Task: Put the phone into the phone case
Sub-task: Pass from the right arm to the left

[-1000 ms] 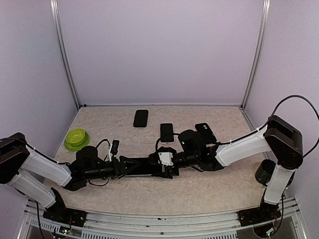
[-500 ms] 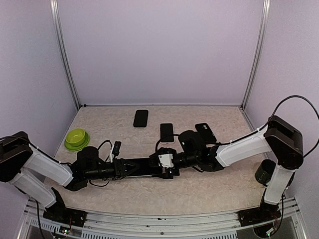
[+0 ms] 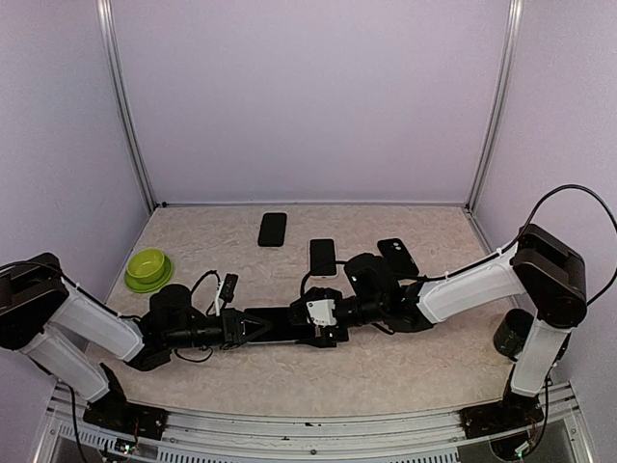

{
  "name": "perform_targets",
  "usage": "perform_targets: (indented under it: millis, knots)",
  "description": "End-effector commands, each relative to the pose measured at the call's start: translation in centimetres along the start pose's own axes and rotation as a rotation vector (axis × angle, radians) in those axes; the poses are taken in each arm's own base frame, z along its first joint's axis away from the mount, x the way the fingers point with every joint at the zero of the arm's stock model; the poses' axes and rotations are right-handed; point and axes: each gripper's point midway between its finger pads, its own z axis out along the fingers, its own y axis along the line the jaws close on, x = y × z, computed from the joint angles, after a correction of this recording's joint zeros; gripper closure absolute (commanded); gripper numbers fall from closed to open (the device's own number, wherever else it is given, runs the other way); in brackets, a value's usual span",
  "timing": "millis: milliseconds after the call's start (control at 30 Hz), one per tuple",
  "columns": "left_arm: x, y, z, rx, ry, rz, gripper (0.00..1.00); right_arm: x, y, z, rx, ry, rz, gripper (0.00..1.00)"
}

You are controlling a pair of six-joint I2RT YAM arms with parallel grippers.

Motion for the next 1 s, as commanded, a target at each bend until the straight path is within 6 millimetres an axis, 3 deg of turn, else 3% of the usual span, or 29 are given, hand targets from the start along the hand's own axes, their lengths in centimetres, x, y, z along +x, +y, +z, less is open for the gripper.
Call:
perform_targets:
  millis: [0, 267, 400, 567, 867, 967]
  knots:
    - [-0.8, -1.4, 0.5, 0.050, -0.018, 0.004, 1.00, -1.9, -1.8, -0.5, 0.073, -0.028, -0.035, 0.44]
    - [-0.8, -1.2, 0.6, 0.044, -0.017, 0.002, 1.00, -1.9, -4.1, -1.6, 0.168, -0.002, 0.009, 0.38]
    - [-1.2, -1.6, 0.4, 0.045, -0.032, 0.019, 1.00, -2.4, -5.8, -3.1, 0.239, -0.008, 0.044, 0.29]
    - [-2.0, -2.4, 0.4, 0.037, -0.043, 0.054, 1.00, -3.4, -6.4, -4.8, 0.275, -0.026, 0.051, 0.18]
    - [-3.7, -3.5, 0.2, 0.018, -0.092, 0.085, 1.00, -4.1, -7.4, -7.9, 0.341, -0.033, 0.118, 0.10]
    - [-4.1, -3.9, 0.0, 0.022, -0.108, 0.092, 1.00, -3.9, -9.0, -9.4, 0.423, -0.028, 0.172, 0.01]
